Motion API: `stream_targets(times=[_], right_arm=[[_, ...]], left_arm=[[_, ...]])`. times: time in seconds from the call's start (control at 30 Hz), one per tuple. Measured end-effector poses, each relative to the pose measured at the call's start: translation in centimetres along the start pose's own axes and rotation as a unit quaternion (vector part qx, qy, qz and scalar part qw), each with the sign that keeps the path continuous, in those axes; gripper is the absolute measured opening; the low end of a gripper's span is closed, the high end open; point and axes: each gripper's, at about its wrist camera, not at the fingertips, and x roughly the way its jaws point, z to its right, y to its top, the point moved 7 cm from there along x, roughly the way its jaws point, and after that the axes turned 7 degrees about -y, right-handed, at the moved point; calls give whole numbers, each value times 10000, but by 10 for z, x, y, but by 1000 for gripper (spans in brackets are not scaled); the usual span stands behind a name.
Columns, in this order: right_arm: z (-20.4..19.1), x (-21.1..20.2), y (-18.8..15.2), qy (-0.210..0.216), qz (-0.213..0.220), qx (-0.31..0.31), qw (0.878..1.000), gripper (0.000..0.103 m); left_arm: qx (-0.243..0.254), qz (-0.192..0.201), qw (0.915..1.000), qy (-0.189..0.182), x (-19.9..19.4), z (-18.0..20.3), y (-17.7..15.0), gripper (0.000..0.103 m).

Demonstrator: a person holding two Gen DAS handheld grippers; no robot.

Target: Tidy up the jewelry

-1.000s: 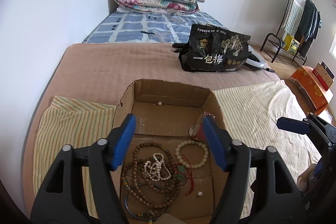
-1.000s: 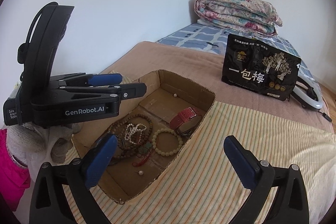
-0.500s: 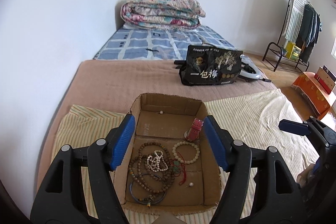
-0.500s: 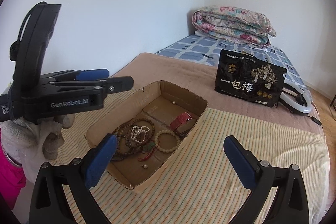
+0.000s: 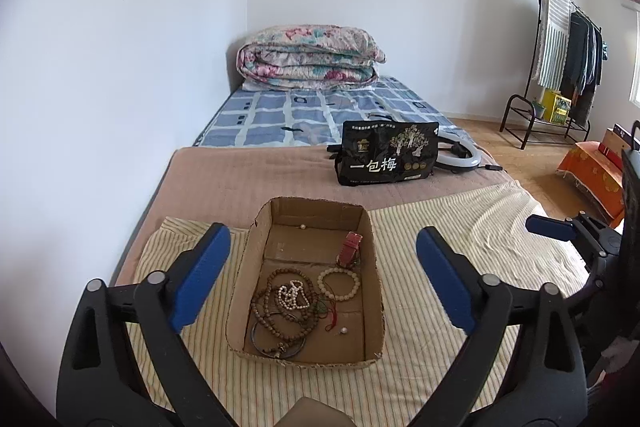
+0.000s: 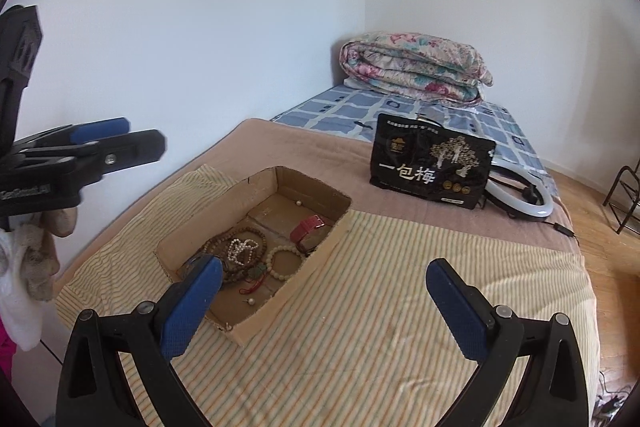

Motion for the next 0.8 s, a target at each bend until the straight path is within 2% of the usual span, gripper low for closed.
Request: stream_targets(times=[0.37,0.8], right_arm=[[22,-30,-8,-324,159,169,9992,103],[27,-47,-19,-517,305,122,9981,103]], left_arm=[[251,119,9996,26,-50,37,-16,101],[321,-6,9994,131,-75,50,-37,102]])
